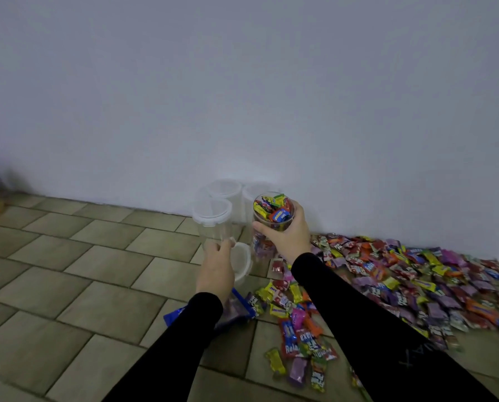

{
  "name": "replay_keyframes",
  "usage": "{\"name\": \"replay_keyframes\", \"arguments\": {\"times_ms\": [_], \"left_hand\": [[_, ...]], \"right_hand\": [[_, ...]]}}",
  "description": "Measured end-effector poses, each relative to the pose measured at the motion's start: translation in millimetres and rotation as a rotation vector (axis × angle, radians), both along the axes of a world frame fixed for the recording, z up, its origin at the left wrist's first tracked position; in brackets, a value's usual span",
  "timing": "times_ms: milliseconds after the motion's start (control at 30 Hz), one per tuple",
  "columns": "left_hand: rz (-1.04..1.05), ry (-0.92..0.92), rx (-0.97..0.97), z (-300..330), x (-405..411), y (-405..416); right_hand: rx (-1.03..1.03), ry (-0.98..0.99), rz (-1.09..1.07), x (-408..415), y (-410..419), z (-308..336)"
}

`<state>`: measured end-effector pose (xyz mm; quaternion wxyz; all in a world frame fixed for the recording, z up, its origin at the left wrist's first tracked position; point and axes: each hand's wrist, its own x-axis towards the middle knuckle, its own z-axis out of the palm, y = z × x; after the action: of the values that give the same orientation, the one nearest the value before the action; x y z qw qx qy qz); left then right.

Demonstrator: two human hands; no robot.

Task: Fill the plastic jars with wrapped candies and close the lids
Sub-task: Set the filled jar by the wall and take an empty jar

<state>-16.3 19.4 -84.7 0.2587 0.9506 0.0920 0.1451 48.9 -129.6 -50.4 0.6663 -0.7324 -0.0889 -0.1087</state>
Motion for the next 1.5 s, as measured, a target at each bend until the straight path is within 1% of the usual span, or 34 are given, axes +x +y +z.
{"name": "replay_keyframes", "arguments": {"times_ms": [100,200,300,533,767,833,900,967,1033,1067,1133,1200,1333,1500], "left_hand": [[-0.013,0.031,0.045,-6,13,12],[-0.02,0.095,0.151,-8,20,14],[-0.014,0.156,0.226,-12,25,11],[-0.032,0.283,0.32,-24,28,12],[-0.038,0.333,0.389,-29,22,7],[-0.034,0.326,0.355,-26,20,8],[-0.009,0.276,0.266,-17,17,7],[0.03,0.146,0.162,-1,13,4],[0.06,-0.012,0.087,21,8,-1],[0.07,-0.079,0.061,32,5,-4],[0.076,-0.183,0.009,54,2,-9],[0.053,-0.239,-0.031,72,5,-14],[0.019,-0.255,-0.071,92,27,-25],[-0.039,-0.122,-0.074,102,68,-29]], "right_hand": [[-0.011,0.031,-0.022,10,6,-9],[-0.012,0.064,-0.039,16,9,-15],[-0.054,0.077,-0.028,19,15,-20],[-0.206,0.06,0.059,20,25,-23],[-0.247,0.048,0.085,10,19,-23],[-0.265,0.072,0.123,7,16,-21],[-0.231,0.106,0.157,2,9,-18],[-0.101,0.144,0.143,-2,2,-15],[0.002,0.179,0.079,-1,-4,-12],[0.006,0.187,0.039,2,-7,-11],[-0.054,0.191,-0.011,9,-13,-12],[-0.136,0.191,0.005,17,-16,-13],[-0.258,0.213,0.053,29,-19,-8],[-0.312,0.255,0.109,46,-17,-5]]}}
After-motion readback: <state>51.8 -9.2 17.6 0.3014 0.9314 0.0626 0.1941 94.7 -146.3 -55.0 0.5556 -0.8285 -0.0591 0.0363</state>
